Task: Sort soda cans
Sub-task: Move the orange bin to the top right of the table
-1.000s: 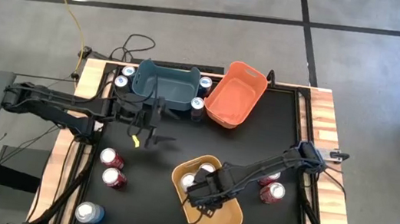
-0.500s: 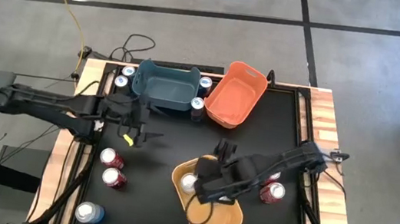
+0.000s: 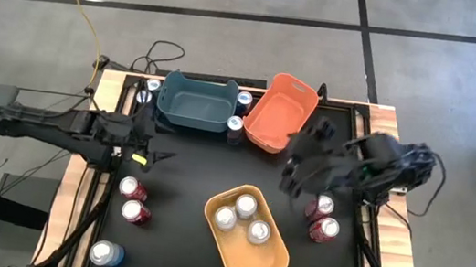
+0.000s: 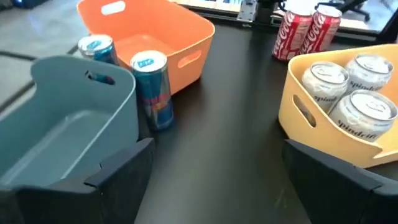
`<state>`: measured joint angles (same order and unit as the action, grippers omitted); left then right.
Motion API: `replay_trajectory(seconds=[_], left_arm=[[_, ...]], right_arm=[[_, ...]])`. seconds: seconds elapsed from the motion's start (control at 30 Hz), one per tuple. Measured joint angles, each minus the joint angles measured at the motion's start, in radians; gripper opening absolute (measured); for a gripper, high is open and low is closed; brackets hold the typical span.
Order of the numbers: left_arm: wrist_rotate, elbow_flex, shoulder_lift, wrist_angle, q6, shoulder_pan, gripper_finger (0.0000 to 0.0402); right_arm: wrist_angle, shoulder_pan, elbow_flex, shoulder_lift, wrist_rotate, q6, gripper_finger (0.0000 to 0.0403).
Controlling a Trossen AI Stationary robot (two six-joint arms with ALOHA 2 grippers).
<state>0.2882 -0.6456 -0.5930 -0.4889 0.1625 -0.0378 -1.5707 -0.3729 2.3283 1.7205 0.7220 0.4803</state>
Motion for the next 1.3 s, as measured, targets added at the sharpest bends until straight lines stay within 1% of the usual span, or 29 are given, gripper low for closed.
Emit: replay_trajectory(seconds=[0.07,0.17,0.27,0.33,0.4,0.43,0.53,0.6,0.67,0.8,0.87,0.97,1.07,1.17,1.3], left_arm=[[-0.003,0.0,0.001,-0.037,0.02,-0.003,0.0349],[-0.011,0.0,-0.007,-0.081,0.06,-0.024,0.0349],[-0.012,0.0,-0.015,-0.088,0.081,-0.065,0.0349],[0.003,0.0,-0.016,-0.074,0.081,-0.103,0.0348],[0.038,0.0,-0.016,-0.061,0.082,-0.149,0.0342],[0.059,0.001,-0.016,-0.046,0.086,-0.173,0.0339],[0.097,0.001,-0.016,-0.011,0.102,-0.248,0.0328],[0.119,0.001,-0.018,-0.004,0.121,-0.301,0.0323],[0.163,0.001,-0.027,-0.001,0.145,-0.353,0.0319],[0.26,0.002,-0.063,0.0,0.182,-0.455,0.0316],[0.313,0.002,-0.083,0.006,0.194,-0.501,0.0316],[0.389,0.002,-0.105,0.011,0.201,-0.559,0.0315],[0.473,0.002,-0.127,0.011,0.202,-0.592,0.0315],[0.494,0.002,-0.146,0.017,0.202,-0.604,0.0315],[0.493,0.002,-0.172,0.027,0.207,-0.61,0.0315]], right_arm=[[-0.001,0.02,0.0,-0.025,0.023,0.004,0.0315],[0.008,0.053,0.0,-0.049,0.022,0.038,0.0315],[0.103,0.076,0.0,-0.054,-0.061,0.012,0.0315],[0.209,0.074,-0.001,-0.048,-0.141,-0.066,0.0314],[0.318,0.064,-0.001,-0.029,-0.226,-0.171,0.0312],[0.358,0.063,-0.001,-0.023,-0.248,-0.221,0.0308],[0.382,0.066,-0.001,0.0,-0.253,-0.322,0.0286],[0.354,0.086,-0.009,0.007,-0.252,-0.355,0.0266],[0.342,0.113,-0.039,0.007,-0.25,-0.38,0.0242],[0.352,0.172,-0.154,-0.028,-0.252,-0.403,0.0188],[0.383,0.212,-0.226,-0.063,-0.278,-0.404,0.0162],[0.521,0.278,-0.362,-0.131,-0.415,-0.416,0.0129],[0.693,0.341,-0.522,-0.202,-0.547,-0.437,0.0106],[0.836,0.398,-0.675,-0.276,-0.642,-0.457,0.0092],[0.996,0.467,-0.865,-0.371,-0.713,-0.476,0.0085]])
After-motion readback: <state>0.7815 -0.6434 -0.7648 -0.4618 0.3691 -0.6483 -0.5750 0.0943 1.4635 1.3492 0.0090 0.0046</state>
